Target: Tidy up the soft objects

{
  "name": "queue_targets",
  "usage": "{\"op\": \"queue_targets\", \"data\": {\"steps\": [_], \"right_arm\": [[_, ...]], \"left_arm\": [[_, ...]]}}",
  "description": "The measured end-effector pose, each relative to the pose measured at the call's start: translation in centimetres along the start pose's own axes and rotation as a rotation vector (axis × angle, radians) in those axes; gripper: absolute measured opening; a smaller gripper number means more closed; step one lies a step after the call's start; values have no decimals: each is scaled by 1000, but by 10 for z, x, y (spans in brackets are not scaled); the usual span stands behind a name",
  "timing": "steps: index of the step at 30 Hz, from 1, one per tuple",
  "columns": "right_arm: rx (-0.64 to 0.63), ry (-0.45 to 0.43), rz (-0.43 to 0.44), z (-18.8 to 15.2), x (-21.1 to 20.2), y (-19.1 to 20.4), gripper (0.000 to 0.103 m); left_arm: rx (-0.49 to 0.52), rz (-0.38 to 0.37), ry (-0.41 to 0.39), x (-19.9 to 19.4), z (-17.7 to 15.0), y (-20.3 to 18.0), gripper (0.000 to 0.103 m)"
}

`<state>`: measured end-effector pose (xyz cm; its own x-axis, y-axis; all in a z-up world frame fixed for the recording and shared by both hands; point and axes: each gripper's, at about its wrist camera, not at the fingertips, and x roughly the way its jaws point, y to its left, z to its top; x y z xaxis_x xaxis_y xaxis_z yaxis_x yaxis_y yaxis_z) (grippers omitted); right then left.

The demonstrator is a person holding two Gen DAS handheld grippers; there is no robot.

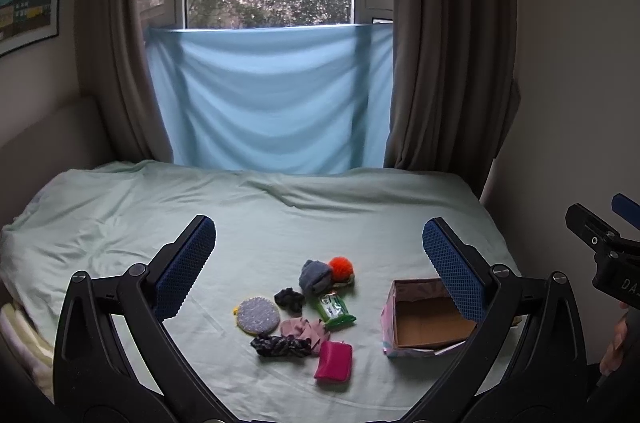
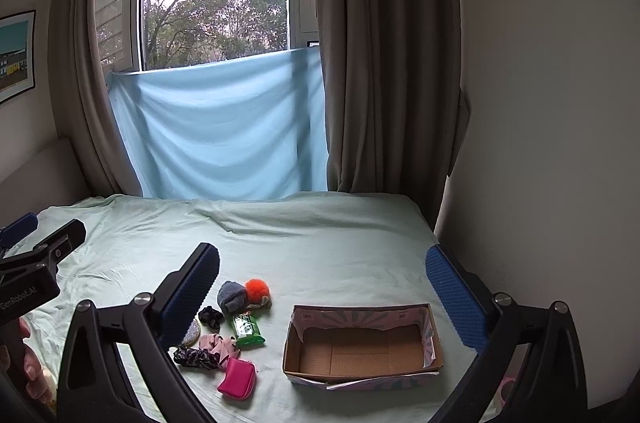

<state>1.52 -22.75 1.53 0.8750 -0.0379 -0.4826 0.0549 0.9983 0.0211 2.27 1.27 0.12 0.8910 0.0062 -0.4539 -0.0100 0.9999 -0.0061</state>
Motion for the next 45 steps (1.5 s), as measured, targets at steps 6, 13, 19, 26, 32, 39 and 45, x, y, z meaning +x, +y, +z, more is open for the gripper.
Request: {"op": "queue_targets", "data": {"steps": [6, 13, 19, 26, 32, 39, 45], "right_arm": [[-5, -8, 4, 1, 2, 1, 103], [11, -6, 11, -2, 6, -1, 103], [11, -6, 15, -3, 4, 1, 103], [14, -9, 26, -4, 5, 1, 103], [19, -12, 32, -4, 5, 3, 103], [24, -21, 46, -6, 5, 4, 103], [26, -23, 50, -7, 5, 4, 103]], "left_arm": [[1, -2, 1, 2, -1, 1, 103], [1, -9, 0, 3, 0, 1, 103], [5, -6, 8, 4, 0, 1, 103], [7, -1, 8, 5, 1, 1, 103], [12, 1, 8, 5, 1, 3, 103], [18, -3, 5, 5, 2, 3, 103], [20, -8, 8, 4, 0, 0, 103]]}}
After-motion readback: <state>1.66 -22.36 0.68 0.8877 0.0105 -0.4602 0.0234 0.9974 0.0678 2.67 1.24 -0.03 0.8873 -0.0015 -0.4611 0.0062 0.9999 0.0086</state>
